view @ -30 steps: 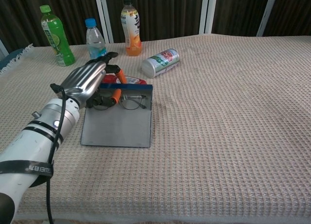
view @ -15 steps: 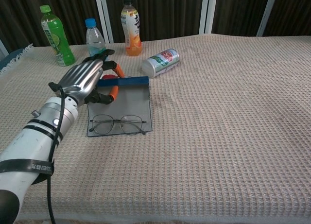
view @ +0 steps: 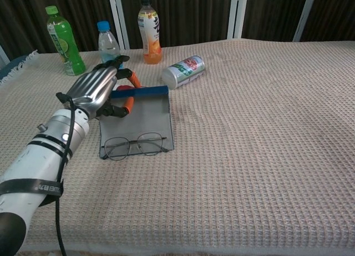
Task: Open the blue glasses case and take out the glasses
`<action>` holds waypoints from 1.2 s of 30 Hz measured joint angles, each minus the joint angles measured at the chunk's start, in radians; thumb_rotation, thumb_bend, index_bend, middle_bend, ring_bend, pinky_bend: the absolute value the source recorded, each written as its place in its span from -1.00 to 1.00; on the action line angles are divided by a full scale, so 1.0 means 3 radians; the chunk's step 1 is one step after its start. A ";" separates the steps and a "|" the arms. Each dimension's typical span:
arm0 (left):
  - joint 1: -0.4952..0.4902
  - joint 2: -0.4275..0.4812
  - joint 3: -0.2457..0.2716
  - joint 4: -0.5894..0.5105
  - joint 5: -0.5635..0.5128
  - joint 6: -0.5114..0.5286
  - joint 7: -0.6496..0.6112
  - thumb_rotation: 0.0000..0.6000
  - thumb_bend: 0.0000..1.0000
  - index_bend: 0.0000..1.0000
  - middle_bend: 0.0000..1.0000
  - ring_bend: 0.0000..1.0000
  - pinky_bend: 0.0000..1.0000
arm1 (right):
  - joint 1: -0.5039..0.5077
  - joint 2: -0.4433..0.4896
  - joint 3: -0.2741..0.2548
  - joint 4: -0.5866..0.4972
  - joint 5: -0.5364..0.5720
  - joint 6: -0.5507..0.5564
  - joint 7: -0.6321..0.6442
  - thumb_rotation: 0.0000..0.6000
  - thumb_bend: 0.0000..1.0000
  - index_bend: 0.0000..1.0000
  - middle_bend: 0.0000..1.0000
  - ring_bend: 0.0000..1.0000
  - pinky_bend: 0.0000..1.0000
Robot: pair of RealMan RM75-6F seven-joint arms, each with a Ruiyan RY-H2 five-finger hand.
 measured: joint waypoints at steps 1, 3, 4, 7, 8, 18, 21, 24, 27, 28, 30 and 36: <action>-0.0008 0.0001 -0.0019 0.0011 -0.0005 0.0000 0.0001 1.00 -0.03 -0.27 -1.00 -1.00 -1.00 | -0.0001 0.0001 0.0000 0.0001 0.0000 0.0001 0.0004 1.00 -0.70 -1.00 -1.00 -1.00 -0.93; -0.0037 0.0008 -0.0091 0.0064 -0.0033 0.0001 0.0009 1.00 -0.03 -0.27 -1.00 -1.00 -1.00 | -0.0003 0.0004 0.0001 0.0004 0.0004 0.0005 0.0011 1.00 -0.70 -1.00 -1.00 -1.00 -0.93; -0.0055 0.0011 -0.0130 0.0107 -0.0054 -0.0007 0.0012 1.00 -0.03 -0.27 -1.00 -1.00 -1.00 | -0.0004 0.0004 0.0002 0.0005 0.0006 0.0006 0.0013 1.00 -0.70 -1.00 -1.00 -1.00 -0.93; -0.0118 0.0015 -0.0241 0.0294 -0.0135 -0.0059 0.0014 1.00 -0.03 -0.27 -1.00 -1.00 -1.00 | -0.0005 0.0004 0.0005 0.0004 0.0009 0.0009 0.0013 1.00 -0.70 -1.00 -1.00 -1.00 -0.93; -0.0135 0.0014 -0.0268 0.0355 -0.0158 -0.0075 0.0013 1.00 -0.03 -0.27 -1.00 -1.00 -1.00 | -0.0005 0.0003 0.0007 0.0005 0.0012 0.0010 0.0012 1.00 -0.70 -1.00 -1.00 -1.00 -0.93; -0.0248 0.0002 -0.0439 0.0839 -0.0402 -0.0281 -0.0118 1.00 -0.03 -0.33 -1.00 -1.00 -1.00 | 0.0010 -0.0011 0.0014 -0.0004 0.0031 -0.0029 -0.0042 1.00 -0.70 -1.00 -1.00 -1.00 -0.93; -0.0253 0.0011 -0.0451 0.0897 -0.0443 -0.0310 -0.0123 1.00 -0.03 -0.34 -1.00 -1.00 -1.00 | 0.0009 -0.0013 0.0013 -0.0010 0.0030 -0.0028 -0.0054 1.00 -0.69 -1.00 -1.00 -1.00 -0.93; -0.0250 0.0025 -0.0459 0.0927 -0.0503 -0.0371 -0.0069 1.00 -0.03 -0.38 -1.00 -1.00 -1.00 | 0.0008 -0.0014 0.0012 -0.0012 0.0027 -0.0028 -0.0058 1.00 -0.70 -1.00 -1.00 -1.00 -0.93; -0.0240 0.0051 -0.0467 0.0931 -0.0596 -0.0484 0.0039 1.00 -0.03 -0.51 -1.00 -1.00 -1.00 | 0.0007 -0.0014 0.0009 -0.0013 0.0019 -0.0025 -0.0058 1.00 -0.70 -1.00 -1.00 -1.00 -0.93; -0.0235 0.0060 -0.0470 0.0924 -0.0627 -0.0518 0.0079 1.00 -0.04 -0.58 -1.00 -1.00 -1.00 | 0.0007 -0.0015 0.0009 -0.0013 0.0018 -0.0025 -0.0058 1.00 -0.70 -1.00 -1.00 -1.00 -0.93; -0.0223 0.0088 -0.0472 0.0889 -0.0699 -0.0597 0.0176 1.00 -0.04 -0.68 -1.00 -1.00 -1.00 | 0.0007 -0.0014 0.0007 -0.0014 0.0015 -0.0023 -0.0055 1.00 -0.69 -1.00 -1.00 -1.00 -0.93; -0.0170 0.0204 -0.0471 0.0615 -0.0911 -0.0760 0.0531 1.00 -0.09 -0.89 -1.00 -1.00 -1.00 | 0.0004 -0.0011 0.0007 -0.0011 0.0010 -0.0014 -0.0039 1.00 -0.70 -1.00 -1.00 -1.00 -0.93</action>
